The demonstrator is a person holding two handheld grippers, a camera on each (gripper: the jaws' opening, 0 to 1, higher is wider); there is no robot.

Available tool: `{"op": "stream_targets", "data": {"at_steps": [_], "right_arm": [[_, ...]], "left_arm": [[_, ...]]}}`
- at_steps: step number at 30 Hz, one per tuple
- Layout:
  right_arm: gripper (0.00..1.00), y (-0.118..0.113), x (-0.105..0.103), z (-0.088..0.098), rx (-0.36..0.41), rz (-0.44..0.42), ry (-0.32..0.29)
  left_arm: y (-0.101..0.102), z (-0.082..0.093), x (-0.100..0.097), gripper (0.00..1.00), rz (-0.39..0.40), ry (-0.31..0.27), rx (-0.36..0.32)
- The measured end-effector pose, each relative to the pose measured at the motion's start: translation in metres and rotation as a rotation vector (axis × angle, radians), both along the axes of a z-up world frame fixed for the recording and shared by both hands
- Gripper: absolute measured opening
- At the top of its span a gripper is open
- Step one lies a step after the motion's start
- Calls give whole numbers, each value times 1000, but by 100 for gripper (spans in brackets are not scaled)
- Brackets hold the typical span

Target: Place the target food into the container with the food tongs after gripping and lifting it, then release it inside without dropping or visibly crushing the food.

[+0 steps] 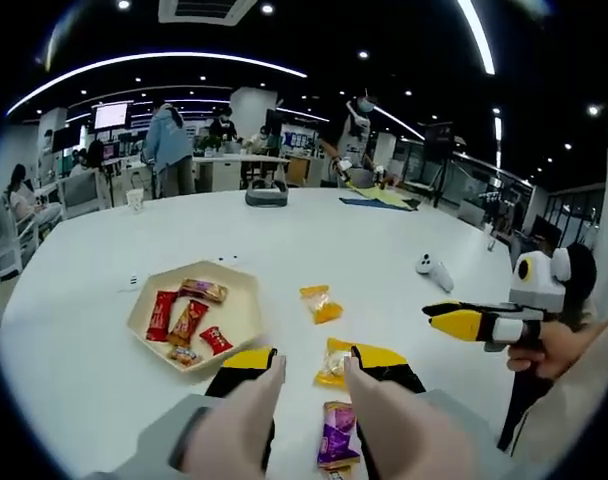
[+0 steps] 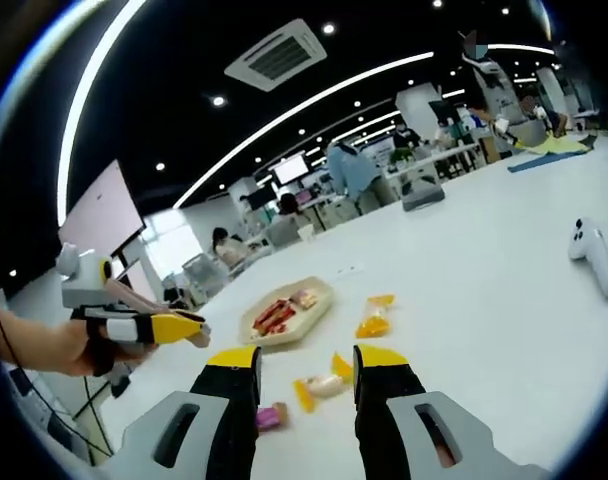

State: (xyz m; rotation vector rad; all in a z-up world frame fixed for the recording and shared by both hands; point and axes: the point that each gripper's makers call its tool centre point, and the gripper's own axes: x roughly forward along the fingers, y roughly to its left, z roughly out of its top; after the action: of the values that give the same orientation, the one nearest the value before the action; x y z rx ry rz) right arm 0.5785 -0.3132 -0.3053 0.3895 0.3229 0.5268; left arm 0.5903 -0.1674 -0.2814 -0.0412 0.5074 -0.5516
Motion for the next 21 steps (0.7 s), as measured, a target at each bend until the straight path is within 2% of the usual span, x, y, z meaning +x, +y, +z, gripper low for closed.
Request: {"op": "stream_targets", "data": {"at_steps": [4, 10, 14, 19, 21], "right_arm": [[37, -4, -1, -2, -4, -3, 8], [37, 6, 6, 3, -20, 29, -10], [37, 20, -6, -4, -43, 79, -4], [36, 19, -12, -5, -52, 94, -5], [36, 20, -13, -6, -58, 99, -4]], "left_arm": [[-13, -9, 0, 28, -33, -6, 15], [-26, -8, -7, 28, -60, -18, 5], [-28, -12, -10, 28, -57, -6, -7], [-29, -17, -14, 28, -75, 2, 5], [-23, -14, -11, 28, -52, 3, -17]]}}
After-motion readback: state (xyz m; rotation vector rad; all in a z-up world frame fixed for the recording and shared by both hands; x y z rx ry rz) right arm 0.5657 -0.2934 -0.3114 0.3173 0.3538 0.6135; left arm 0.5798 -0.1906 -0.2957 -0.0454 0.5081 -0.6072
